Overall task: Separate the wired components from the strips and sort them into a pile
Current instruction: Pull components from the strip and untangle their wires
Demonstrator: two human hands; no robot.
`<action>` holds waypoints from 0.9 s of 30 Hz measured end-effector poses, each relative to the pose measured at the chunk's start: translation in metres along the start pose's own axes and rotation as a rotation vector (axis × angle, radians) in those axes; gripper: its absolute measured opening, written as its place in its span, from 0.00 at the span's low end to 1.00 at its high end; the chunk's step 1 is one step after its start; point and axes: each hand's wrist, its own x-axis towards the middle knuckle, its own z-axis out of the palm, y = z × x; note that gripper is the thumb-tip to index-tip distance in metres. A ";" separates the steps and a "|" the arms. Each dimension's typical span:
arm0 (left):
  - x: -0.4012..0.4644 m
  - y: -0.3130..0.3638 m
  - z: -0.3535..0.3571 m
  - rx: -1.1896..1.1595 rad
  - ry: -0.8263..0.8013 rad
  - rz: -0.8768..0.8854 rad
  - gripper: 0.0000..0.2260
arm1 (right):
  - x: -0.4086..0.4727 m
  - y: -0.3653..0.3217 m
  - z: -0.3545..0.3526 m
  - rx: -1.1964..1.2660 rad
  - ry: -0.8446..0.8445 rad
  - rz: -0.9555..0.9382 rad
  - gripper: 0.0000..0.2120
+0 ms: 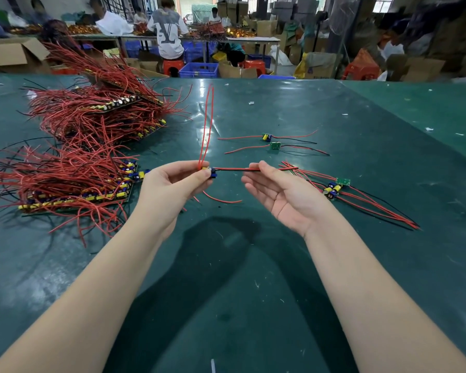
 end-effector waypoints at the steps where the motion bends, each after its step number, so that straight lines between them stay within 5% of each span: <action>1: 0.000 0.000 -0.001 -0.018 -0.006 -0.022 0.05 | 0.000 0.001 0.000 0.002 0.004 -0.005 0.14; 11: 0.000 0.004 0.000 -0.190 -0.026 -0.161 0.04 | 0.002 -0.001 -0.005 0.034 0.107 -0.129 0.08; 18: -0.003 0.002 0.001 -0.100 -0.076 -0.134 0.05 | 0.005 0.005 -0.013 -0.383 0.307 -0.300 0.07; 27: -0.003 -0.002 0.002 -0.100 -0.087 -0.151 0.05 | 0.004 -0.005 -0.015 -0.174 0.257 -0.146 0.12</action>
